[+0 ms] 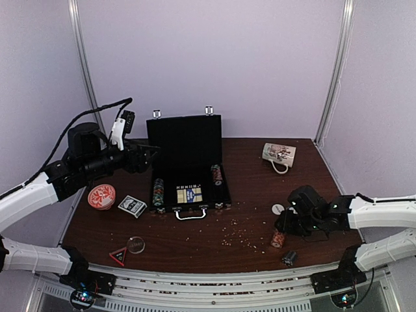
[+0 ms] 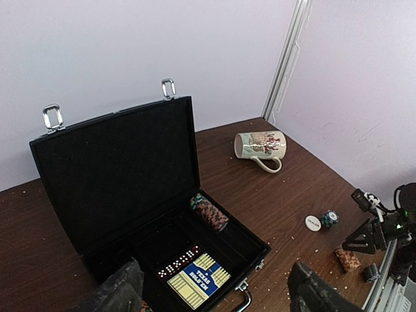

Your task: Pack up texas hold em set

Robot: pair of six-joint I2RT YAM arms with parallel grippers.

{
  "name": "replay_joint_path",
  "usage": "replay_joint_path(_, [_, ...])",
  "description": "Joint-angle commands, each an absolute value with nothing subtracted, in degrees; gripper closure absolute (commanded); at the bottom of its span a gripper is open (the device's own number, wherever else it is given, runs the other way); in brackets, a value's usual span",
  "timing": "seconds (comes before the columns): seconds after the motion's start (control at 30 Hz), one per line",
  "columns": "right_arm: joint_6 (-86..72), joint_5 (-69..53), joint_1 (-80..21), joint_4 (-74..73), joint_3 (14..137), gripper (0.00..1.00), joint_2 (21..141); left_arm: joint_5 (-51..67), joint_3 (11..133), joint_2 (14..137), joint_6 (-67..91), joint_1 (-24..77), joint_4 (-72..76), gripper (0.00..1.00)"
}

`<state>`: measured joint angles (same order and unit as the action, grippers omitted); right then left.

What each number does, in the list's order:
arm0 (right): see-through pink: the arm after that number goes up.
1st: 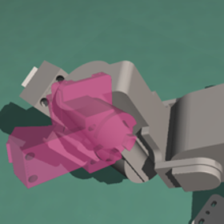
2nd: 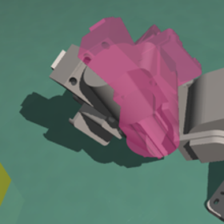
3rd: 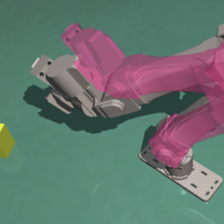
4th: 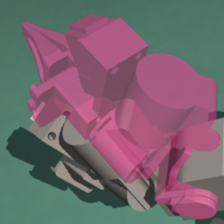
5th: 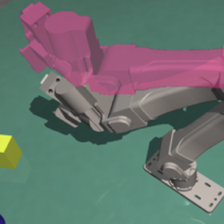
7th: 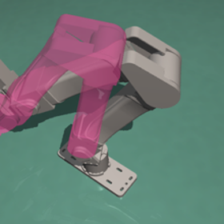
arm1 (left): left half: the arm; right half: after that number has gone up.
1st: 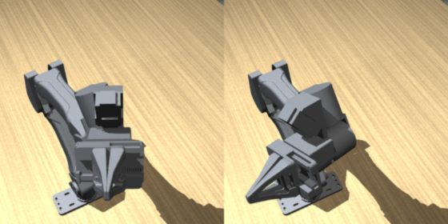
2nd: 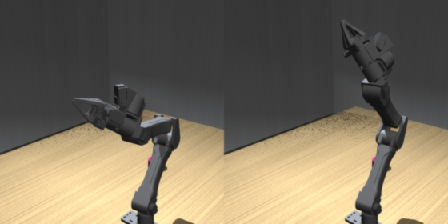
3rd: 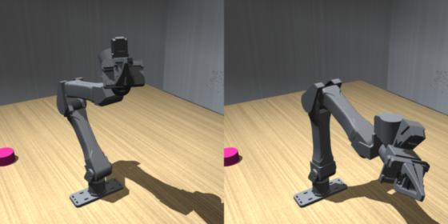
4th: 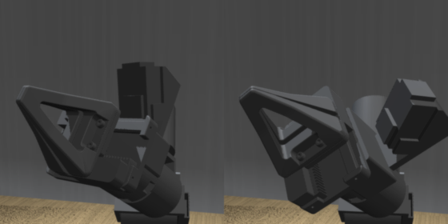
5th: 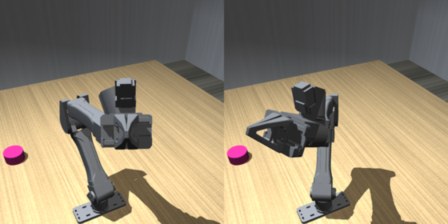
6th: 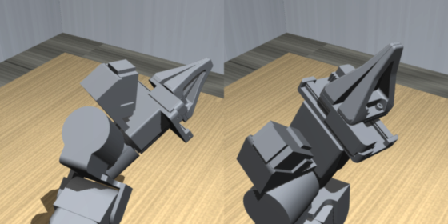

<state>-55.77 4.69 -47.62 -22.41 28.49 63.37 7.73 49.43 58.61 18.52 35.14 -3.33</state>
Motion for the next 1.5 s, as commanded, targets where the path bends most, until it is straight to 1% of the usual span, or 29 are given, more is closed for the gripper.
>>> replay_joint_path(0.0, [-55.75,2.98,-48.02,-19.40,28.31,0.49,65.39,7.91,51.48,58.88,18.32,35.07,-1.67,0.20])
replay_joint_path(0.2, [-54.72,3.72,-49.81,-20.03,29.68,0.49,68.90,7.98,51.50,59.02,18.37,35.07,-1.67,0.20])
replay_joint_path(0.4, [-54.00,4.75,-51.47,-20.87,31.46,0.45,71.96,8.26,51.50,59.22,18.37,35.10,-1.63,0.20])
replay_joint_path(0.67, [-53.91,4.39,-53.38,-17.25,32.75,0.45,77.94,8.36,51.59,58.98,18.39,35.11,-1.67,0.20])
replay_joint_path(0.77, [-53.50,4.94,-54.01,-17.23,33.98,0.51,79.37,8.53,51.58,58.92,18.37,35.08,-1.67,0.20])
replay_joint_path(0.9, [-51.51,6.21,-54.07,-16.63,36.78,0.63,80.09,8.57,51.59,58.83,18.37,35.09,-1.67,0.20])
replay_joint_path(1.0, [-48.01,7.95,-54.06,-15.53,41.12,0.69,81.96,8.53,51.59,58.71,18.37,35.07,-1.67,0.20])
replay_joint_path(1.1, [-43.39,9.82,-53.67,-15.40,47.88,0.71,86.05,8.40,51.54,58.53,18.37,35.09,-1.67,0.20])
replay_joint_path(1.27, [-36.20,10.37,-51.84,-14.19,60.56,0.72,94.76,8.27,51.56,58.39,18.28,35.07,-1.67,0.20])
replay_joint_path(1.47, [-30.62,8.10,-49.50,-13.62,73.46,0.74,106.49,8.57,51.59,58.51,18.29,35.09,-1.67,0.20])
